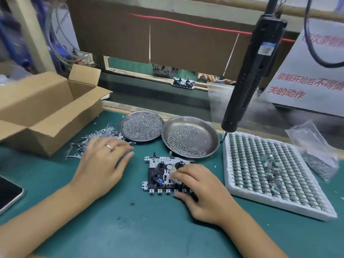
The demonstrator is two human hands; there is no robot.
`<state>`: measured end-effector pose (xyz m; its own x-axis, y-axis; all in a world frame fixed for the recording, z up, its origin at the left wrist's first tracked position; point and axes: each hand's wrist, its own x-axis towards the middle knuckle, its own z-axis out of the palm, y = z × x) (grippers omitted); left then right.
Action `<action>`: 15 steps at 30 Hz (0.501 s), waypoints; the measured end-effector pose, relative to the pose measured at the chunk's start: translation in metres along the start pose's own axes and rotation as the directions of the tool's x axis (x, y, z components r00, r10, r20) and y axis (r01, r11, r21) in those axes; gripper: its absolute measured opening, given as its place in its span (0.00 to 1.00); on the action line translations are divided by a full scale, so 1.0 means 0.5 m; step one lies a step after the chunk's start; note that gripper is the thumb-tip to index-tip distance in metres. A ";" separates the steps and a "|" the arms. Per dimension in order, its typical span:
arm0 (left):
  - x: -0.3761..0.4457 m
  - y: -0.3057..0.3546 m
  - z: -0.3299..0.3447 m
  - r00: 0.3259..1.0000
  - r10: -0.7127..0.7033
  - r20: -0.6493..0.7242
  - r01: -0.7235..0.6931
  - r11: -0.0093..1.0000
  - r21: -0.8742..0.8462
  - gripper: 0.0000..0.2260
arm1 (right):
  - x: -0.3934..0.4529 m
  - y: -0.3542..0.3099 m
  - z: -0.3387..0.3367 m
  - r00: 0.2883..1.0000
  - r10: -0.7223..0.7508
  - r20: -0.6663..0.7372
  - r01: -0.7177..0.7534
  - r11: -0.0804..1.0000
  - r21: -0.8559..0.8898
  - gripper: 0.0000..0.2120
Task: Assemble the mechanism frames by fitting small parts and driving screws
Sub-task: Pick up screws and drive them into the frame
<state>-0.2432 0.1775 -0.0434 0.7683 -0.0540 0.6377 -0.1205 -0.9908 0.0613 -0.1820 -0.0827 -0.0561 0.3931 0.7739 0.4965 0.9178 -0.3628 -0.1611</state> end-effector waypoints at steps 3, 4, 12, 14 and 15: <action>0.009 -0.032 0.012 0.973 -0.210 0.093 0.198 0.972 0.122 0.14 | 0.003 -0.002 0.003 0.999 0.033 -0.006 -0.033 0.999 0.029 0.16; 0.011 -0.035 0.015 0.956 -0.266 0.127 0.252 0.961 0.116 0.11 | 0.003 -0.003 0.003 0.999 0.043 -0.004 -0.043 0.998 0.040 0.16; 0.047 -0.042 0.015 0.883 -0.403 0.241 0.397 0.915 0.077 0.06 | 0.002 -0.004 0.000 0.998 0.058 0.012 -0.059 0.997 0.055 0.16; 0.057 -0.042 0.008 0.871 -0.440 0.220 0.459 0.888 -0.041 0.06 | 0.002 -0.006 -0.002 0.998 0.064 0.016 -0.065 0.996 0.066 0.16; 0.063 -0.043 0.003 0.864 -0.453 0.219 0.484 0.867 -0.120 0.06 | 0.003 -0.007 -0.002 0.998 0.067 0.015 -0.068 0.995 0.072 0.16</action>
<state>-0.2152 0.1970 -0.0258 0.8562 0.3749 0.3556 0.1923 -0.8700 0.4540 -0.1846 -0.0810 -0.0540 0.4546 0.7557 0.4715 0.8906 -0.3765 -0.2552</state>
